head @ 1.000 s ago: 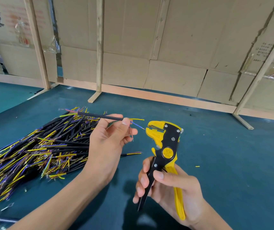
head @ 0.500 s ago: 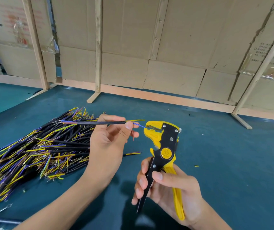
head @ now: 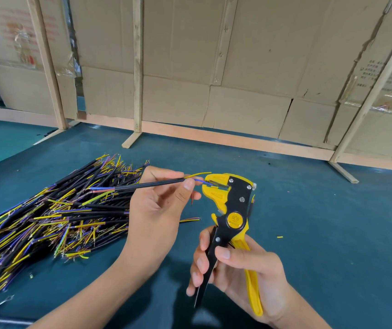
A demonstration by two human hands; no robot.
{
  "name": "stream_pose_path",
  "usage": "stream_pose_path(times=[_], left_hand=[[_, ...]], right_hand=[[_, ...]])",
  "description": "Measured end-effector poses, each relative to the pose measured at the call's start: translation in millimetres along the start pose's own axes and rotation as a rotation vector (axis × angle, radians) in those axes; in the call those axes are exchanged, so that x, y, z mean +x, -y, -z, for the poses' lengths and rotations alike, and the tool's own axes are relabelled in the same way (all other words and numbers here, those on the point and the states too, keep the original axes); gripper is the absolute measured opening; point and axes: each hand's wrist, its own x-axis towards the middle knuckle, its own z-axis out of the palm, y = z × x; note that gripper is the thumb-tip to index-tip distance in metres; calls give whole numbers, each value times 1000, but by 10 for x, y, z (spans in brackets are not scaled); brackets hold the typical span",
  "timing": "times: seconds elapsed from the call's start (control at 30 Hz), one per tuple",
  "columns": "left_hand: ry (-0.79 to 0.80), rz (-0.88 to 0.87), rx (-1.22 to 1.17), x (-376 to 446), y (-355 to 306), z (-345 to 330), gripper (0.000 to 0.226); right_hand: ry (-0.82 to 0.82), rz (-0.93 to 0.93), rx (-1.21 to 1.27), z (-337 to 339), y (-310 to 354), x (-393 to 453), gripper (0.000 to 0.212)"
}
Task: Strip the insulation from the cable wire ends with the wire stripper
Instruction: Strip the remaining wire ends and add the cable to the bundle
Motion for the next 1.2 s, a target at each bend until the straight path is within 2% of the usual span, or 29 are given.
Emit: stream_pose_path(times=[1.2], left_hand=[[90,-55,-39,-71,-83,-55,14]], right_hand=[[11,63,-122,22,28,-15,8]])
